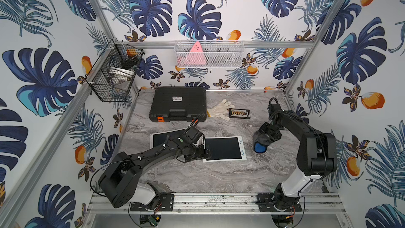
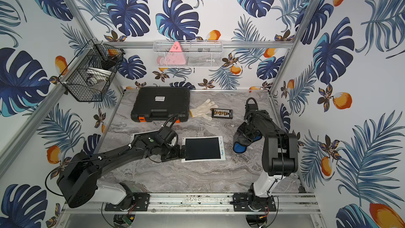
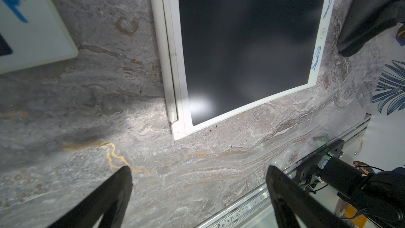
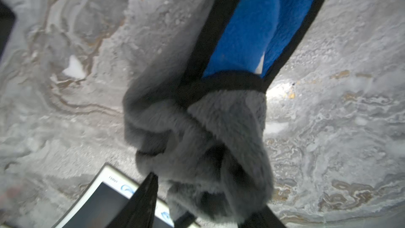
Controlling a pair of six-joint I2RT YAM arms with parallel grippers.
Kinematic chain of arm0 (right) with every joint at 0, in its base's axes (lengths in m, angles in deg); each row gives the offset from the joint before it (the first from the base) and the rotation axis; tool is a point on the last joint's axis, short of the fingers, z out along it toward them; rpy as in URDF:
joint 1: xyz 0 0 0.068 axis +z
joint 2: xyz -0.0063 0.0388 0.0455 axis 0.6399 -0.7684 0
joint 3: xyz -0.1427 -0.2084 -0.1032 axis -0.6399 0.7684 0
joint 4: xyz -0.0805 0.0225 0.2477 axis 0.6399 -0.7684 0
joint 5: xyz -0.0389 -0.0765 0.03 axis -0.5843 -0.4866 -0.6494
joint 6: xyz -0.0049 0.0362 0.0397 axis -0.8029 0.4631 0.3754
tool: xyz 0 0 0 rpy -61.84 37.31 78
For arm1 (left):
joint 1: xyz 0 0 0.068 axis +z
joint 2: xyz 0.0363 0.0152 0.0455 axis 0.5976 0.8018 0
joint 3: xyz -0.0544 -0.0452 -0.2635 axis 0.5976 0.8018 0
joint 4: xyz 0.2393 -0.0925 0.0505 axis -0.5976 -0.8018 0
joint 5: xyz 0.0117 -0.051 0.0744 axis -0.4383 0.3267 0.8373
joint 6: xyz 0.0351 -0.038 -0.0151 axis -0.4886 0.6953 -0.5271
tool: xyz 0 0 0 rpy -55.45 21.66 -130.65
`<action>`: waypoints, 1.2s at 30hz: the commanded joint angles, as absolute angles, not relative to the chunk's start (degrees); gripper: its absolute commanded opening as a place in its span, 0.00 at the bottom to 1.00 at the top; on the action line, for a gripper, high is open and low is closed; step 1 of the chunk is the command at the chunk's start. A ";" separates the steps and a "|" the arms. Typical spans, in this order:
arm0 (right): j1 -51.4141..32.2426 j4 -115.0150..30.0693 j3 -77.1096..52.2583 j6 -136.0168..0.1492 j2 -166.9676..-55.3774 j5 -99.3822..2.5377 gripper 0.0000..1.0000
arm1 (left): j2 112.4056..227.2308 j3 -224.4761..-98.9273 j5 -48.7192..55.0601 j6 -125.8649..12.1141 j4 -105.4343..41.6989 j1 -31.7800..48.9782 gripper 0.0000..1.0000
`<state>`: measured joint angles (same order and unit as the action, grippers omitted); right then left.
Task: Wipe the drawing tablet
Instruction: Pick up the cleaning item at the center of the board, then wipe the dirt from the drawing tablet.
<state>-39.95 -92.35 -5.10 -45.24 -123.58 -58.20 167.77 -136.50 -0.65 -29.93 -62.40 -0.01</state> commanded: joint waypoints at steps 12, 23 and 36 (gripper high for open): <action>-41.37 -90.61 -9.06 -48.74 -134.84 -55.94 0.26 | 169.20 -135.14 -4.25 -34.91 -60.22 6.74 0.92; -35.86 -91.91 -6.52 -50.60 -120.38 -64.09 0.00 | 174.38 -137.58 -1.35 -38.32 -59.76 7.39 0.57; -24.36 -91.46 -2.09 -49.69 -116.01 -65.56 0.00 | 184.08 -147.92 9.75 -39.94 -66.82 3.31 0.29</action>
<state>-25.09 -91.52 -2.74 -50.18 -116.44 -65.61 182.72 -146.31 5.16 -38.89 -63.60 4.01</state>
